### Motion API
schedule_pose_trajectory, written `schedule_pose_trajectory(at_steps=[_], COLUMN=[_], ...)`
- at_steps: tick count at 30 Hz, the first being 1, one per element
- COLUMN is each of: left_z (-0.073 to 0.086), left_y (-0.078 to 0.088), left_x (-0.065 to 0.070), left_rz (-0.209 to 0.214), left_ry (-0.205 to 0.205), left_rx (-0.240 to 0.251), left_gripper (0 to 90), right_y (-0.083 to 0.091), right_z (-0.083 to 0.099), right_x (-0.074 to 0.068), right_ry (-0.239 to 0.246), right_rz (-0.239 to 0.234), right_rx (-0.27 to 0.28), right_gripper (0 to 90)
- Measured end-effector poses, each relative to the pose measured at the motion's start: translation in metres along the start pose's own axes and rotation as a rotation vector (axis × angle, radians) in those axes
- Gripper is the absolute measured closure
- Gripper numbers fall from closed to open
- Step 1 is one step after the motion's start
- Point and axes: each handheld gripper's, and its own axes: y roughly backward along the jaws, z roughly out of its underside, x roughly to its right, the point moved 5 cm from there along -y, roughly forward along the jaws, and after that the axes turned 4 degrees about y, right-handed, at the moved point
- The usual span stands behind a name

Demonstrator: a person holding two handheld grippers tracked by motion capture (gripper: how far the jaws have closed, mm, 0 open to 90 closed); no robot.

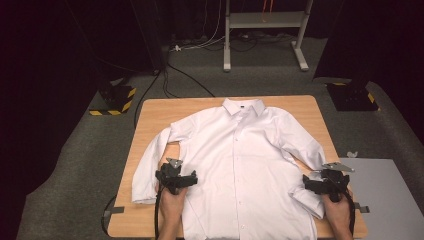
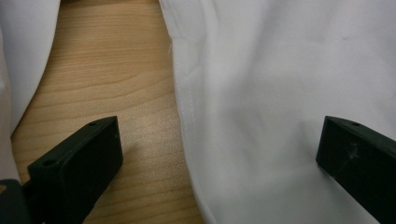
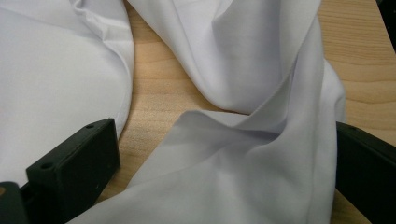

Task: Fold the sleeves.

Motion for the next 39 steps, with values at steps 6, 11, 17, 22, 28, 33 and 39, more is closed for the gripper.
schedule_pose_trajectory(at_steps=[6, 11, 17, 22, 28, 33, 39], left_z=[0.000, 0.000, 0.000, 0.000, 0.000, 0.000, 0.000], left_y=[0.000, 0.000, 0.000, 0.000, 0.000, 0.000, 0.000], left_x=[0.001, 0.001, 0.001, 0.001, 0.001, 0.001, 0.001], left_rz=[0.009, 0.012, 0.013, 0.013, 0.013, 0.013, 0.012], left_ry=[-0.008, -0.009, -0.011, -0.011, -0.011, -0.012, -0.011], left_rx=[-0.002, -0.002, -0.002, -0.002, -0.002, -0.003, -0.002], left_gripper=[0.3, 0.2, 0.2, 0.2, 0.2, 0.2, 0.2], right_y=[0.000, 0.000, 0.000, 0.010, 0.030, 0.043, 0.070], right_z=[0.000, 0.000, 0.000, -0.003, -0.004, -0.001, 0.008], right_x=[-0.002, -0.002, 0.001, 0.008, 0.010, 0.011, 0.009], right_ry=[0.002, 0.002, 0.027, -0.013, 0.006, 0.021, 0.021], right_rz=[-0.003, -0.005, -0.036, -0.112, -0.113, -0.112, -0.137], right_rx=[0.000, 0.000, 0.003, 0.019, 0.061, 0.080, 0.136], right_gripper=[0.1, 0.1, 2.5, 7.0, 7.8, 7.9, 8.1])
